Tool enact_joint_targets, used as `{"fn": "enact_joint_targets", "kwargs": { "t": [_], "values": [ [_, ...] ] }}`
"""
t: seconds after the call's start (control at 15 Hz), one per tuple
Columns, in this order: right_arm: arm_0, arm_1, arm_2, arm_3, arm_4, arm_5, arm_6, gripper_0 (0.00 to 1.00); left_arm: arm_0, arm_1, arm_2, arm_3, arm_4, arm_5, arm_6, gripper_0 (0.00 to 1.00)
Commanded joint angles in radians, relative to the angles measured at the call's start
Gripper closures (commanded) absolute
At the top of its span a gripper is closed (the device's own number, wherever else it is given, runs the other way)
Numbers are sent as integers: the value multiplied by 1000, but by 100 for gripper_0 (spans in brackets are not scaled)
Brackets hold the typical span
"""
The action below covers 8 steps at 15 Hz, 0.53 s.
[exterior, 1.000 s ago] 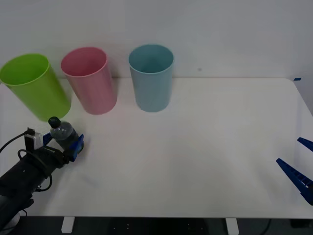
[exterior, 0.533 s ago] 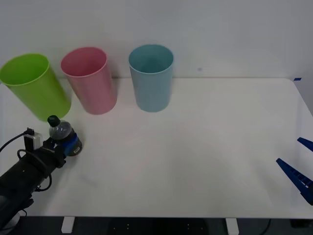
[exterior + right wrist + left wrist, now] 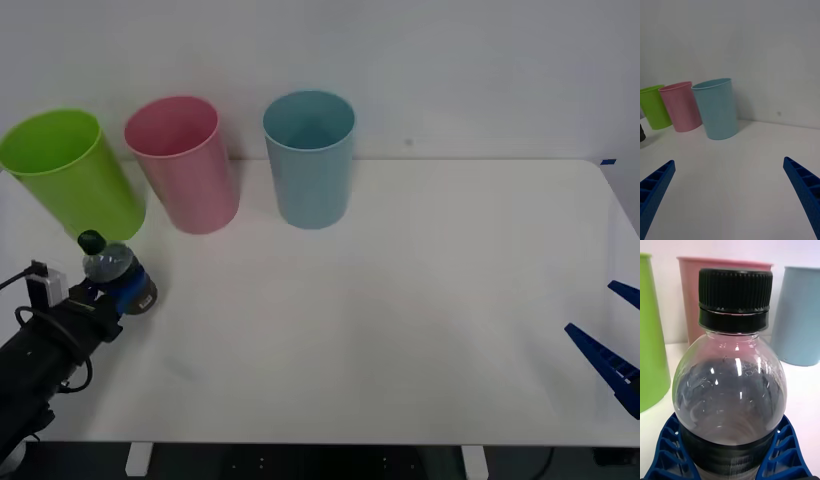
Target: Grasp the object on the table and drop it into the matching bin: aluminum can to the light blue bin, PET bottle to the pink bin.
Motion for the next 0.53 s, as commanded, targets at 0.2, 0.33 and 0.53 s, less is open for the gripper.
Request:
{"fn": "enact_joint_targets", "kwargs": {
  "t": [0.2,0.33,0.53],
  "values": [
    [0,0,0,0,0,0,0,0,91,0,0,-214,13,21,151,100],
    [0,0,0,0,0,0,0,0,109,0,2,-283,13,31,219,100],
    [0,0,0,0,0,0,0,0,115,0,9,-366,13,43,318,100]
  ]
}}
